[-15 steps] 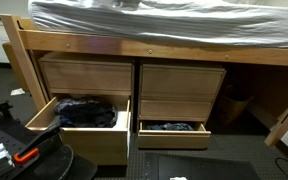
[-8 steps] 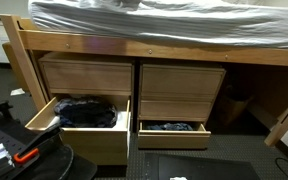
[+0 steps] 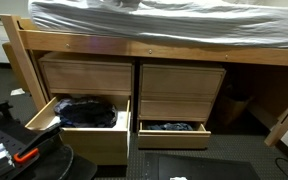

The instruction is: Put the grey short in the open drawer

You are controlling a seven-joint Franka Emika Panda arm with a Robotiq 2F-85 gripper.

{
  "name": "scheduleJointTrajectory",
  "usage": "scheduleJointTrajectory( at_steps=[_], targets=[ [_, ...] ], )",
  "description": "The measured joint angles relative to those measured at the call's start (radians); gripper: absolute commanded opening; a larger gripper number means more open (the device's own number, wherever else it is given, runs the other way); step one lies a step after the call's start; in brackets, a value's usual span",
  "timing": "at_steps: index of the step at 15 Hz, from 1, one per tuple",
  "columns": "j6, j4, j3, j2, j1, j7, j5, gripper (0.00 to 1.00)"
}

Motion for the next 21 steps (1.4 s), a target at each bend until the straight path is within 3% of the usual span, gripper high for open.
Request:
scheduleJointTrajectory(
  at_steps=[5,12,21],
  targets=[
    [0.016,-0.010,0.003,0.024,0.002,0.005,0.000,1.00],
    [0.252,-0.044,-0.015,0.071,0.080,0.016,-0.025,1.00],
    [0.262,-0.044,-0.033,0.077,0.096,0.019,-0.025,1.00]
  ],
)
